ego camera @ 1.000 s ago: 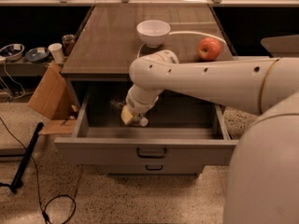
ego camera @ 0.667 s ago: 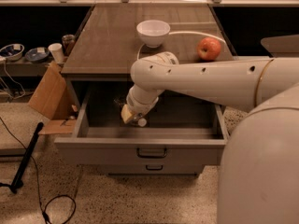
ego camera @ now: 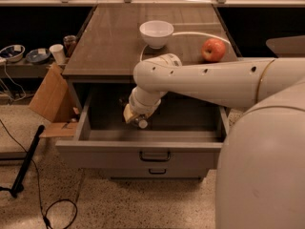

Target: Place water bottle into top drawer

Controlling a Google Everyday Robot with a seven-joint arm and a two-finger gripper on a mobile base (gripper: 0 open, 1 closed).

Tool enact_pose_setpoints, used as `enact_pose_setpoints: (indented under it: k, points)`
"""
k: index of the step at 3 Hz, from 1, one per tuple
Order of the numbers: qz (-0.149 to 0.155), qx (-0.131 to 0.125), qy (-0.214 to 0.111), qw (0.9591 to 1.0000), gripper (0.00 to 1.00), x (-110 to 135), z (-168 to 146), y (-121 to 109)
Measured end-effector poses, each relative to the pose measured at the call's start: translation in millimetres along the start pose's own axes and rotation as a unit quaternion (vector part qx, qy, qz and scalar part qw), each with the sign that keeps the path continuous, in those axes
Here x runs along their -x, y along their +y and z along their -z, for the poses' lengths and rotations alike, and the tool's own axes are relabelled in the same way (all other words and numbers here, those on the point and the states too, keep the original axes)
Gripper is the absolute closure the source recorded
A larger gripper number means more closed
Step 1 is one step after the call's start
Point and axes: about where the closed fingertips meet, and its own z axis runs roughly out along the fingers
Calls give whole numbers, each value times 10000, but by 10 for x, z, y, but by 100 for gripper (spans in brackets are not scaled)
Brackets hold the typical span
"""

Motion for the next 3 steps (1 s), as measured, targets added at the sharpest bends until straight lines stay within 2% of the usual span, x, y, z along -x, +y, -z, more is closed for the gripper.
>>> enact_pose_setpoints:
  k: [1, 2, 3]
  points:
    - [-131, -22, -34, 9999, 15, 23, 11, -21]
    - [-181, -43, -66, 9998, 0, 43, 39, -34]
    - [-229, -177, -224, 9993, 0, 69, 243, -90]
